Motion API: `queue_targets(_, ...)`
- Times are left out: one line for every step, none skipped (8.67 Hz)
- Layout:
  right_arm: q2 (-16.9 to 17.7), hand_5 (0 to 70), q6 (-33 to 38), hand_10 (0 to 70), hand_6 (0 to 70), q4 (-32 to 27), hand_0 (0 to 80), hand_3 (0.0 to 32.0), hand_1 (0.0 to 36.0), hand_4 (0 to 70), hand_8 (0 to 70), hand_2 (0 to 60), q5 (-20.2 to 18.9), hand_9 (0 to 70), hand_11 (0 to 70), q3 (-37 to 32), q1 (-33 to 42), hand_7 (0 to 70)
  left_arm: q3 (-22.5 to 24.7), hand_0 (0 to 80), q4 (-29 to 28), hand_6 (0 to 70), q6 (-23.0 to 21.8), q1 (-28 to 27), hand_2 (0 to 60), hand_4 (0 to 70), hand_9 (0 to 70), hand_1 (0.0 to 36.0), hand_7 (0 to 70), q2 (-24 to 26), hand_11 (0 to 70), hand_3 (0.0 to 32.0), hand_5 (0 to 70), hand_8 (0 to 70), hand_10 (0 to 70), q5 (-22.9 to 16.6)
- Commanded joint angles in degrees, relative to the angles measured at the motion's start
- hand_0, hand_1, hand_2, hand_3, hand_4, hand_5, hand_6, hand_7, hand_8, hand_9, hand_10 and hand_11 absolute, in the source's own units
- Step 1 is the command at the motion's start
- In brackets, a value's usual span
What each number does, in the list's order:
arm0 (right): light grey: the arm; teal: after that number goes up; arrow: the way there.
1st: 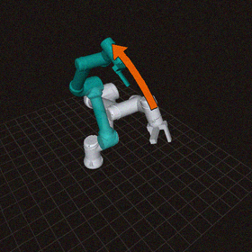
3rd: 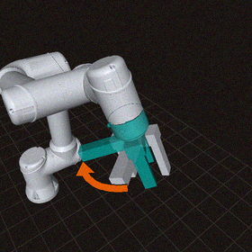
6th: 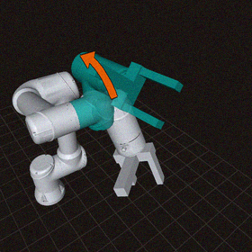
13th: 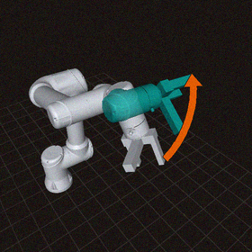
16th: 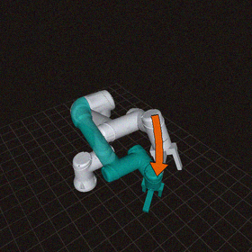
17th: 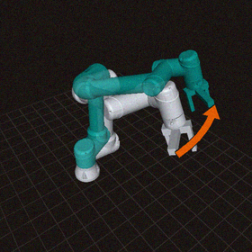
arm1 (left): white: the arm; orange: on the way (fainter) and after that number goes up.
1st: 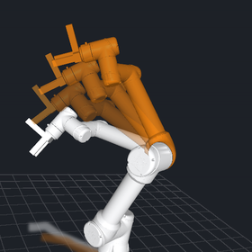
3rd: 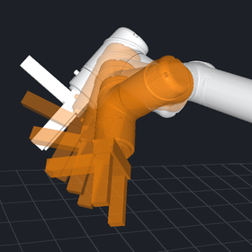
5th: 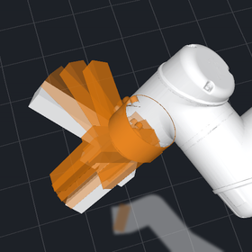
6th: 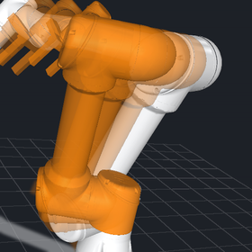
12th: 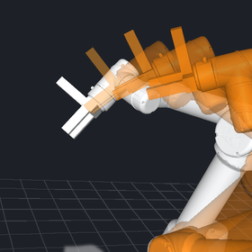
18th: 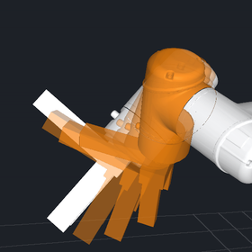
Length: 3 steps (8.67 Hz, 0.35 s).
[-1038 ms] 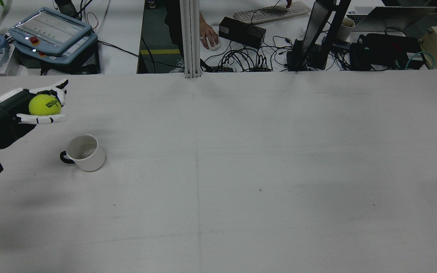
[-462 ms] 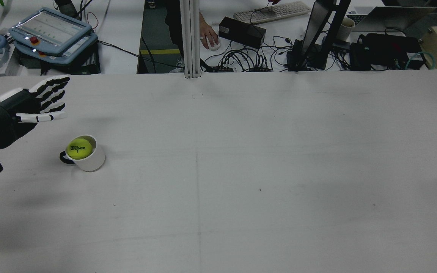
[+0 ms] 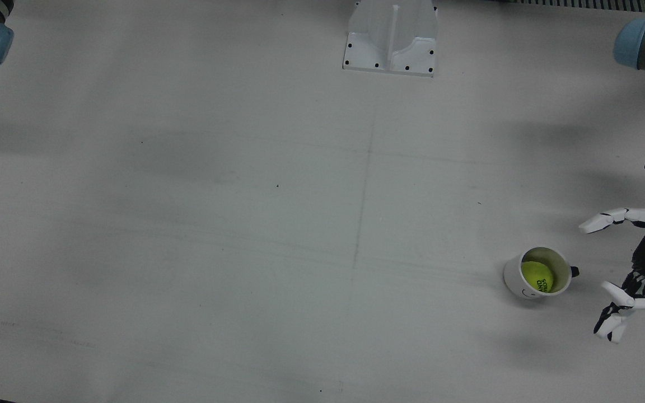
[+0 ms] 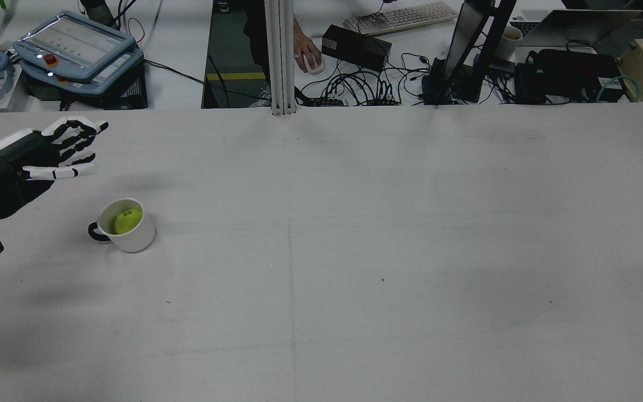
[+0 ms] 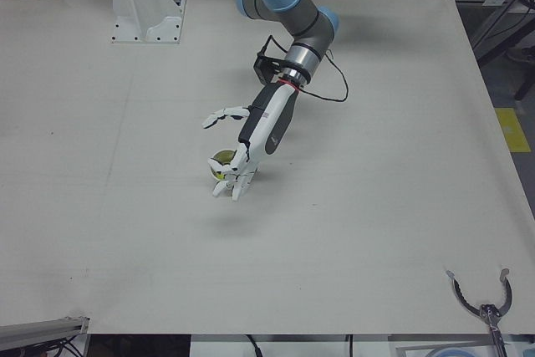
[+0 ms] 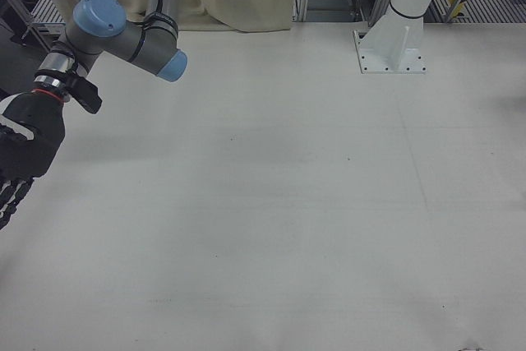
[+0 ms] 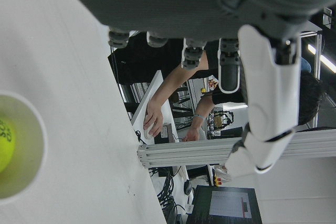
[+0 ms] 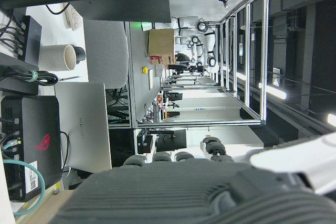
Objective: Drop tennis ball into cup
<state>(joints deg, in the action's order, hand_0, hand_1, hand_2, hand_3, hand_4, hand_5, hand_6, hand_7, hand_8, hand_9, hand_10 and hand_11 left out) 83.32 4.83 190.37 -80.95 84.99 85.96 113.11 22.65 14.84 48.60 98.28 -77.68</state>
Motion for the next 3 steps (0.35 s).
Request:
queue_targets(0.00, 0.0, 0.00, 0.0, 0.0, 0.00, 0.0, 0.0, 0.0, 0.0, 0.0, 0.0, 0.00, 0.0, 0.0, 0.00, 0.00, 0.0, 0.53, 48.7, 0.03, 16.6, -1.56, 0.53, 60.0, 0.0, 0.0, 33.5, 5.4, -0.02, 4.5, 15.2, 25.2, 3.0, 1.1, -0.28)
queue_targets(0.00, 0.0, 0.00, 0.0, 0.0, 0.00, 0.0, 0.0, 0.0, 0.0, 0.0, 0.0, 0.00, 0.0, 0.0, 0.00, 0.00, 0.0, 0.36, 48.9, 0.20, 8.8, -1.48, 1.75, 60.0, 0.0, 0.0, 34.3, 5.9, 0.16, 4.6, 10.6, 44.4, 1.5, 1.2, -0.36)
queue_targets(0.00, 0.0, 0.00, 0.0, 0.0, 0.00, 0.0, 0.0, 0.0, 0.0, 0.0, 0.0, 0.00, 0.0, 0.0, 0.00, 0.00, 0.0, -0.17, 48.9, 0.29, 24.5, -1.05, 8.03, 60.0, 0.0, 0.0, 33.8, 5.1, 0.60, 4.7, 16.4, 19.2, 4.5, 1.2, -0.80)
